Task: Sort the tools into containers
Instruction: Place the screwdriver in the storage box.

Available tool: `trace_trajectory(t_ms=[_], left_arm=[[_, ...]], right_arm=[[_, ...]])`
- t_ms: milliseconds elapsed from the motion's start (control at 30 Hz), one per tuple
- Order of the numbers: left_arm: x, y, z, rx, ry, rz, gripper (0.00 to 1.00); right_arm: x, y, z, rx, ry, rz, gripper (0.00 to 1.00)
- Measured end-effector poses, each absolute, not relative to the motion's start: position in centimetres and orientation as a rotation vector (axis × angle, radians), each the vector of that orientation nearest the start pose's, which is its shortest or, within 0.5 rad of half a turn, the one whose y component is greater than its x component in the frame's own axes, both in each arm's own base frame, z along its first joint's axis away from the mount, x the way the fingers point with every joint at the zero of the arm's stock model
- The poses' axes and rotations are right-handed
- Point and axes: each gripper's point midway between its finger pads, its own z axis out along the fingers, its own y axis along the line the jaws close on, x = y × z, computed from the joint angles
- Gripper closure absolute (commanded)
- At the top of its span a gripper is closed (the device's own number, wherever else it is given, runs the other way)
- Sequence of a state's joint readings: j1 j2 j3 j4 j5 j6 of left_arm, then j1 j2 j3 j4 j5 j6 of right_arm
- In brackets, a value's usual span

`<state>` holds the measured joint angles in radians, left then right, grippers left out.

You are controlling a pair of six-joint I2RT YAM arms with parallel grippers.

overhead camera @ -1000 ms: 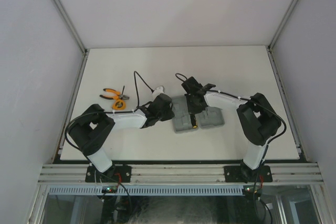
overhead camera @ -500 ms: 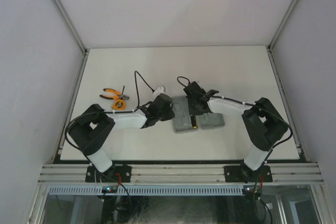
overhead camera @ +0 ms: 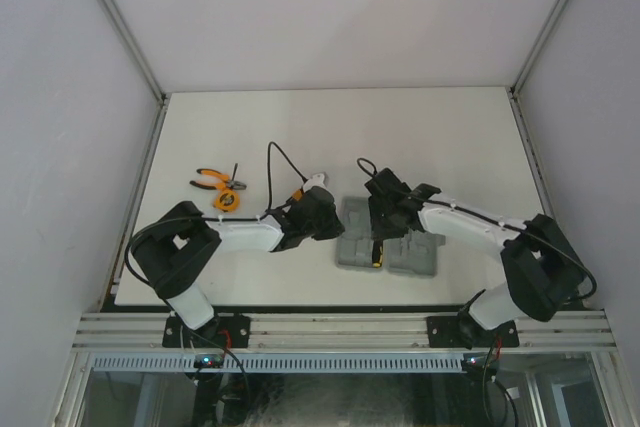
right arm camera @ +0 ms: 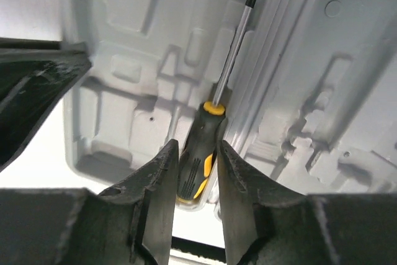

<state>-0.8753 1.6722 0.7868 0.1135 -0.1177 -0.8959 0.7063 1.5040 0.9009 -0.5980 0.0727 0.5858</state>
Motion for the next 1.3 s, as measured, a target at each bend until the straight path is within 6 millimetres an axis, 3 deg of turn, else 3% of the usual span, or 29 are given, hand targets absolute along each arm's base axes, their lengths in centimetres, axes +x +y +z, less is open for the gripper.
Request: trace_trajectory(t_ms=[100,267,367,733,933,1133,1300], left_arm=[[25.4,-32.3,3.0,-0.085,2.457,-0.713,1.0],[25.4,-32.3,3.0,-0.086,2.458,-0.713,1.0],[25.3,-32.3,3.0,-0.09,2.459,-0.712,1.0],[24.8,-31.3,3.0,-0.248,2.489,-0.724,1.0],[24.6,-30.6,3.3,-0.335,2.493,-0.723,1.0],[24.3,-30.3,3.0,-0.365,2.498,-0.724,0.8],[24.3,-30.4,3.1,-0.361,2.497,-0.734,0.69]], right_arm=[[22.1,20.0,6.1,-0.136,2.733,0.281,0.63],[22.9,19.7,10.1,-0.098,2.594,0.354,0.48],[22.8,19.1,11.3,-0.073,2.537,0.381,0.43],[20.7,15.9,10.5,0.072,2.478,0.434,0.39],[20.7,15.0,10.5,0.147,2.461,0.449,0.2],[20.9,14.9,10.6,0.171,2.451,0.46,0.15],[21.3,15.0,11.0,0.191,2.424,0.479,0.23]])
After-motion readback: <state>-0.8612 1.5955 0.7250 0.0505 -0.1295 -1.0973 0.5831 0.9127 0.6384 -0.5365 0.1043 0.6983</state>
